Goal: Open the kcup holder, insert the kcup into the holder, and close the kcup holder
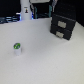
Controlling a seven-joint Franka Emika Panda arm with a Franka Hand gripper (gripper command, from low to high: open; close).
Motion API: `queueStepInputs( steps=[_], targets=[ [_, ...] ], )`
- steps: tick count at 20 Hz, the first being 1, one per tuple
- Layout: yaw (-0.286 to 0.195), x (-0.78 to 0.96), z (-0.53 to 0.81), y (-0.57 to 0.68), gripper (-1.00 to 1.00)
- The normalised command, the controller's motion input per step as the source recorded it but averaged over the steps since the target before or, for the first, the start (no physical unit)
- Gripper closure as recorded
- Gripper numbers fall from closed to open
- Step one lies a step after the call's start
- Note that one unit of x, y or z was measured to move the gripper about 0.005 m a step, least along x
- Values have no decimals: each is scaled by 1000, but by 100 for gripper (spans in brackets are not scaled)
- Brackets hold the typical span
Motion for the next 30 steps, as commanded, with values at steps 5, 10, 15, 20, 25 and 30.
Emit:
queueStepInputs(
  steps=[5, 10, 15, 20, 25, 30],
  targets=[
    [-163, -285, 66, 670, -100],
    [-166, -274, 53, 705, -100],
    [-184, -240, 1, 719, -100],
    [-187, -250, -30, 715, -100],
    [-190, -221, -166, 651, -100],
    [-192, -207, -313, 545, -100]
  ],
)
